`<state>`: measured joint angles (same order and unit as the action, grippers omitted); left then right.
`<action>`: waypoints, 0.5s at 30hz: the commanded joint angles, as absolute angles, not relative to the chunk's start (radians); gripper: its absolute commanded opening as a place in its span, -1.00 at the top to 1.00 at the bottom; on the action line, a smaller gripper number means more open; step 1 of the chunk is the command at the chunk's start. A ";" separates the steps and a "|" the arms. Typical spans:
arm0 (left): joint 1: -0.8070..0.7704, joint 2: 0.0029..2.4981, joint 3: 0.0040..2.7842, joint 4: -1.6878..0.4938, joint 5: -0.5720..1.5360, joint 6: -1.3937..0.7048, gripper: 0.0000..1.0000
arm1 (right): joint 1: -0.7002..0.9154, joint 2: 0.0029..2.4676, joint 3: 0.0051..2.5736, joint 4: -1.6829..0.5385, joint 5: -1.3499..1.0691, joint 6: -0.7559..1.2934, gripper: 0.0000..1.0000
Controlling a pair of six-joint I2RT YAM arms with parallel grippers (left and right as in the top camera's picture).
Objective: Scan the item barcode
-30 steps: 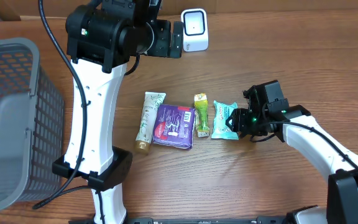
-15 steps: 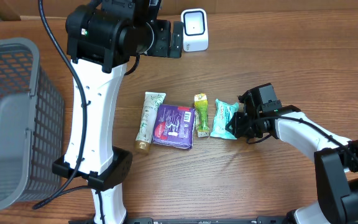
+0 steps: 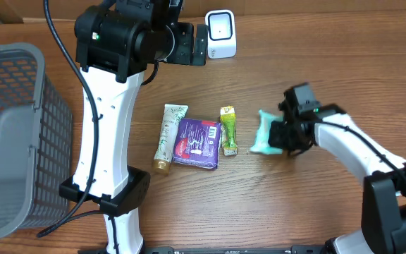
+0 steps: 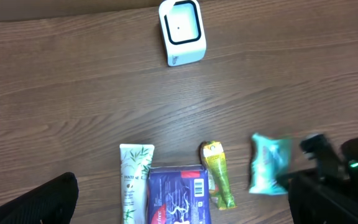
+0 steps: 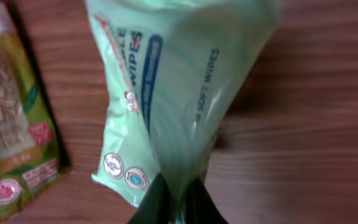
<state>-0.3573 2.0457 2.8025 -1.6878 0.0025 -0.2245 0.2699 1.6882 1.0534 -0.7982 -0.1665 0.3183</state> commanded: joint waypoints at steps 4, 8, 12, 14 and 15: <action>-0.354 2.024 2.823 -1.689 -0.010 -0.202 -0.99 | 0.333 1.634 1.234 -0.984 0.413 0.438 0.93; -0.354 2.024 2.823 -1.689 -0.010 -0.202 -0.99 | 0.402 1.642 1.234 -1.122 0.676 0.527 0.93; -0.354 2.024 2.823 -1.689 -0.010 -0.202 -0.99 | 0.431 1.682 1.234 -1.216 0.748 0.535 0.93; -0.354 2.024 2.823 -1.689 -0.010 -0.202 -0.99 | 0.434 1.718 1.234 -1.237 0.772 0.517 0.93; -0.354 2.024 2.823 -1.689 -0.010 -0.202 -0.99 | 0.435 1.738 1.234 -1.241 0.774 0.506 0.93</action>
<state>-0.3573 2.0457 2.8025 -1.6882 0.0025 -0.2249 0.4335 1.6836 1.2243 -1.2339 0.6415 0.4942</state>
